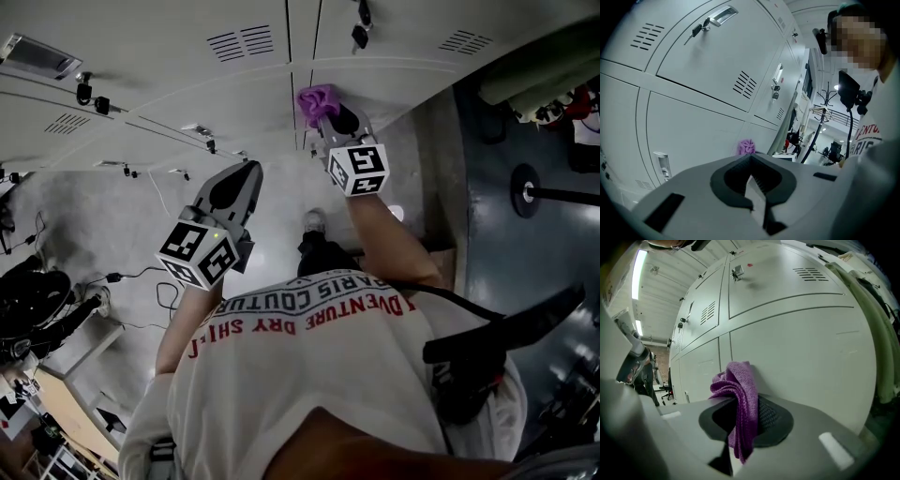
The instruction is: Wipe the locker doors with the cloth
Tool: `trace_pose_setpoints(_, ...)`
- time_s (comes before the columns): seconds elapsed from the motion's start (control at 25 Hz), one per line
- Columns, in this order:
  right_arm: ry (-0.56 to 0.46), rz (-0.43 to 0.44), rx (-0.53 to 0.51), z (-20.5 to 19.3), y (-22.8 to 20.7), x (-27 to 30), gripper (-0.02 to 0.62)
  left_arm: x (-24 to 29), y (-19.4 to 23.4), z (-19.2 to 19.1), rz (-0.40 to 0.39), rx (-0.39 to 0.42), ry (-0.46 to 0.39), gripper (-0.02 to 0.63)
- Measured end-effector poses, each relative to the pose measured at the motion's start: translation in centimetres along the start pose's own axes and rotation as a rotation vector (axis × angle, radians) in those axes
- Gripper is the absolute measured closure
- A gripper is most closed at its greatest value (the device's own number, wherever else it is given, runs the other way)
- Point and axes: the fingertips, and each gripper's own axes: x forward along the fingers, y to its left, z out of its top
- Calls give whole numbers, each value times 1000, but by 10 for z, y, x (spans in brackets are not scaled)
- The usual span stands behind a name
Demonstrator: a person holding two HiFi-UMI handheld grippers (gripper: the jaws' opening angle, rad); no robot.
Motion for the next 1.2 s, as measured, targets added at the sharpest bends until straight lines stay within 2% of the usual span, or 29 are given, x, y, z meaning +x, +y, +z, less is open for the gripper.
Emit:
trace_pose_setpoints(0.64, -21, -209, -14, 5, -115, -54, 543, 14, -14, -11, -46, 19, 46, 606)
trace_pose_setpoints(1.04, -10, -503, 38, 6, -222, -107, 543, 13, -14, -7, -41, 29, 44, 607)
trace_pose_setpoints(1.2, -2, -513, 15, 6, -232, -111, 545, 10, -13, -10, -35, 29, 48, 606)
